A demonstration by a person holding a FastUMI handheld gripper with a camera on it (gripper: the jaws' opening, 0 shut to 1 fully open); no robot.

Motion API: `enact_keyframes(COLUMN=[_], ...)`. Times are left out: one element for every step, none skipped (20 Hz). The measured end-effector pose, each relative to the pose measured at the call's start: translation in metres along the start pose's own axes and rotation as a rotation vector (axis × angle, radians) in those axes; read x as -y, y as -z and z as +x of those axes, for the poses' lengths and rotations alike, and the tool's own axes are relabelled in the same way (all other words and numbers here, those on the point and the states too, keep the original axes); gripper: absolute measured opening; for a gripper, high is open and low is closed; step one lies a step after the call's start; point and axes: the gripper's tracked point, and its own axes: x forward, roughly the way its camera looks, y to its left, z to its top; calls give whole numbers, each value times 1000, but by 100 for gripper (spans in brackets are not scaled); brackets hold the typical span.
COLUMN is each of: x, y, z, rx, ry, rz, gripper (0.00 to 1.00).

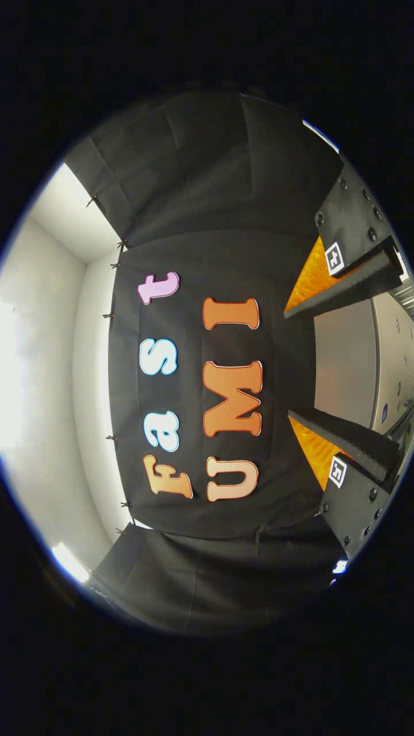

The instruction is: Put the clothes into the washing machine and then close the washing machine lid.

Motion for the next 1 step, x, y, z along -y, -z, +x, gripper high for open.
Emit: enact_keyframes(x=[1], y=[3], z=[-2], rx=[-4], ry=[4], rz=[4], gripper=[98])
